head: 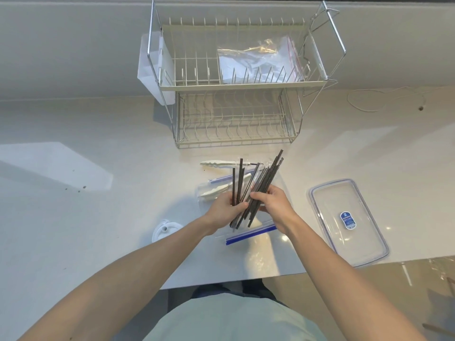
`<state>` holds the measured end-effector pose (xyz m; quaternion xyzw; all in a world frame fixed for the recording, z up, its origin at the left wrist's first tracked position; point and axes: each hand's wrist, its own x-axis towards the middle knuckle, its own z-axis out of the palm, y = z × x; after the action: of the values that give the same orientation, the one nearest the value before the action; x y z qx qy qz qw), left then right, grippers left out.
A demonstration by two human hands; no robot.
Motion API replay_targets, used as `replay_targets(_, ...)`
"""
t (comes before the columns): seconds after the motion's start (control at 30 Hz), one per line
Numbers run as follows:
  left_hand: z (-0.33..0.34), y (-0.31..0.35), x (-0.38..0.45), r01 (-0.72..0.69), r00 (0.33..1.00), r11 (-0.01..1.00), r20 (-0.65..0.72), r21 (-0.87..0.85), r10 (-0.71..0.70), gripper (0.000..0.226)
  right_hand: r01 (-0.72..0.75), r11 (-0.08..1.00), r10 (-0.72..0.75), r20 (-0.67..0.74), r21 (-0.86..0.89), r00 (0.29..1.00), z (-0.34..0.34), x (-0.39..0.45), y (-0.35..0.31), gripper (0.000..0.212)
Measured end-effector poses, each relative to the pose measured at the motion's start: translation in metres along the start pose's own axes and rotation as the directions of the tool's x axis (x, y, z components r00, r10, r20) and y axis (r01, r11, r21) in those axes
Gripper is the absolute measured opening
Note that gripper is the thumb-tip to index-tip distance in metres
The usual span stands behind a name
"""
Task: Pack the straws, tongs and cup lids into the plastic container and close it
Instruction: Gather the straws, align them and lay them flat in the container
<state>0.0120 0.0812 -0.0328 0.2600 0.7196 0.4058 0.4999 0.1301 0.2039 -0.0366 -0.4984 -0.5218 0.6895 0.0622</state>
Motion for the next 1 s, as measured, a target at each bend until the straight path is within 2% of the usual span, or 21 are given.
replay_targets(0.23, -0.001, -0.009, -0.004, -0.036, 0.999, 0.998, 0.033, 0.055, 0.034, 0.029, -0.016, 1.0, 0.015, 0.057, 0.023, 0.998, 0.017, -0.008, 0.002, 0.015)
replay_targets(0.33, -0.002, -0.011, -0.006, -0.088, 0.991, 0.995, 0.106, 0.047, 0.083, 0.04, -0.07, 0.986, 0.058, 0.083, 0.151, 0.995, 0.023, -0.01, 0.004, 0.02)
replay_targets(0.43, -0.001, -0.017, -0.004, -0.139, 0.986, 0.989, 0.103, 0.055, 0.132, 0.053, -0.151, 0.947, 0.123, 0.113, 0.285, 0.986, 0.026, -0.012, 0.003, 0.023)
replay_targets(0.5, -0.001, -0.017, -0.004, -0.153, 0.986, 0.986, 0.076, 0.064, 0.148, 0.057, -0.159, 0.952, 0.13, 0.124, 0.262, 0.984, 0.029, -0.014, 0.0, 0.025)
replay_targets(0.6, -0.002, -0.011, -0.004, -0.15, 0.987, 0.987, 0.065, 0.061, 0.146, 0.054, -0.096, 0.994, 0.089, 0.116, 0.055, 0.989, 0.031, -0.016, -0.01, 0.024)
replay_targets(0.67, -0.003, -0.005, -0.006, -0.133, 0.99, 0.988, 0.058, 0.078, 0.129, 0.055, -0.041, 0.998, 0.046, 0.087, -0.056, 0.995, 0.029, -0.015, -0.018, 0.026)
replay_targets(0.73, -0.006, 0.002, -0.007, -0.123, 0.991, 0.988, 0.055, 0.094, 0.118, 0.053, -0.003, 1.0, 0.004, 0.032, -0.029, 0.999, 0.023, -0.012, -0.027, 0.038)
replay_targets(0.8, -0.013, 0.01, -0.007, -0.093, 0.993, 0.989, 0.083, 0.115, 0.084, 0.038, 0.061, 0.997, -0.059, -0.043, 0.044, 0.997, 0.015, -0.011, -0.039, 0.052)
replay_targets(0.9, -0.027, 0.025, -0.009, -0.062, 0.973, 0.99, 0.23, 0.124, 0.032, 0.022, 0.195, 0.977, -0.175, -0.205, 0.085, 0.963, -0.002, -0.005, -0.061, 0.078)
replay_targets(0.93, -0.031, 0.031, -0.011, -0.037, 0.958, 0.993, 0.287, 0.112, 0.003, 0.021, 0.228, 0.969, -0.198, -0.248, 0.1, 0.948, -0.01, -0.003, -0.068, 0.081)
replay_targets(1.0, -0.04, 0.041, -0.014, 0.032, 0.914, 0.998, 0.402, 0.059, -0.054, 0.019, 0.259, 0.954, -0.211, -0.277, 0.153, 0.938, -0.024, 0.0, -0.081, 0.071)
